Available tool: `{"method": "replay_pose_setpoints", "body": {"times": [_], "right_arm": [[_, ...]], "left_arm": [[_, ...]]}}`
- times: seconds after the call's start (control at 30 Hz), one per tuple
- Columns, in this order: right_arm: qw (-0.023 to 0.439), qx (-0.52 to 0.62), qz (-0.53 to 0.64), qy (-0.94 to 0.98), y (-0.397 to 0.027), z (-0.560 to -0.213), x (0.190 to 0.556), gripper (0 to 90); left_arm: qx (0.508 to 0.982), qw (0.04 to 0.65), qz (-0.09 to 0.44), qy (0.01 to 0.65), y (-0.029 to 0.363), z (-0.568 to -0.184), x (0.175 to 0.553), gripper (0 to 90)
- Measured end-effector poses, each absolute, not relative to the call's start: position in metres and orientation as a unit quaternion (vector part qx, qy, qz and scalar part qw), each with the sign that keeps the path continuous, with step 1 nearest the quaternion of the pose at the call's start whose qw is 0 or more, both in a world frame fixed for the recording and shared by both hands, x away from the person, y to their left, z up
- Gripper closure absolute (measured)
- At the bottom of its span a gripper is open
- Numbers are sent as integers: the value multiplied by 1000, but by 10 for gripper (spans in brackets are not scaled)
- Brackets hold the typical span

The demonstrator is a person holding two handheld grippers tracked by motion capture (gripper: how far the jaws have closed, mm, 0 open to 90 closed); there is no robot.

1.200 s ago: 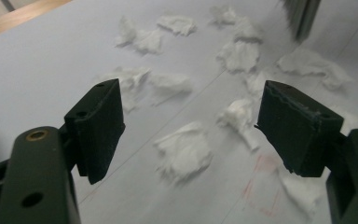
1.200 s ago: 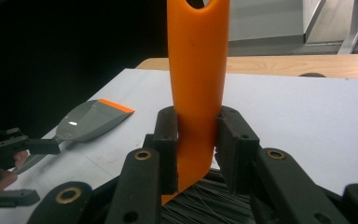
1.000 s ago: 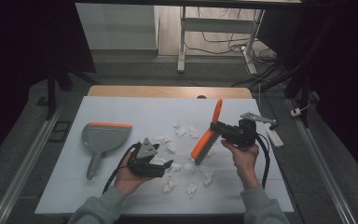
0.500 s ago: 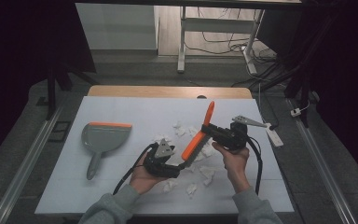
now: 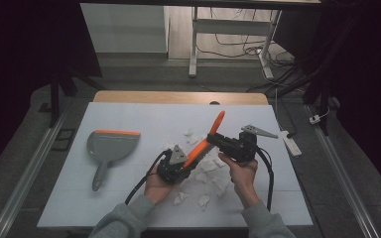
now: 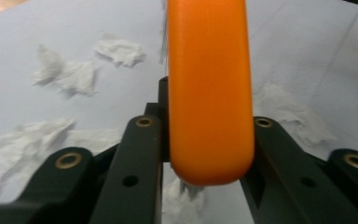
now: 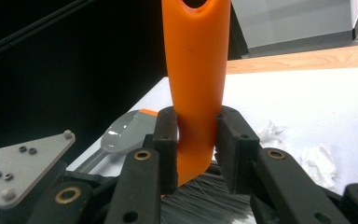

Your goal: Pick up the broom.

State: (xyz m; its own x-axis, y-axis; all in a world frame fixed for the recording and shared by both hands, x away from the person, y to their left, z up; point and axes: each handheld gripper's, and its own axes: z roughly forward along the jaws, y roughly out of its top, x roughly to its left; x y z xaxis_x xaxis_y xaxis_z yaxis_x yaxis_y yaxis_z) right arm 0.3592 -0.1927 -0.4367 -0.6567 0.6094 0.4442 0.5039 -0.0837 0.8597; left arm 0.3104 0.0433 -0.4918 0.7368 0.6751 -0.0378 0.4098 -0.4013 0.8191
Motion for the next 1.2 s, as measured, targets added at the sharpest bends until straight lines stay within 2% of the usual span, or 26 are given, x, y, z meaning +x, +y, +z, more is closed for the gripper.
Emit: {"method": "replay_pose_setpoints", "body": {"times": [0.37,0.53,0.83,1.03,1.2], "right_arm": [[31,399,609,685,-189,-435,359,684],[44,377,603,702,-191,-431,357,542],[67,305,564,765,-194,-418,346,387],[93,274,522,802,-196,-415,340,368],[94,258,500,821,-197,-413,338,384]], "left_arm": [[834,430,152,312,61,-483,310,800],[840,418,148,314,77,-478,311,800],[856,385,141,315,103,-474,315,800],[875,360,132,296,106,-473,315,800],[881,354,129,287,110,-468,315,800]]}}
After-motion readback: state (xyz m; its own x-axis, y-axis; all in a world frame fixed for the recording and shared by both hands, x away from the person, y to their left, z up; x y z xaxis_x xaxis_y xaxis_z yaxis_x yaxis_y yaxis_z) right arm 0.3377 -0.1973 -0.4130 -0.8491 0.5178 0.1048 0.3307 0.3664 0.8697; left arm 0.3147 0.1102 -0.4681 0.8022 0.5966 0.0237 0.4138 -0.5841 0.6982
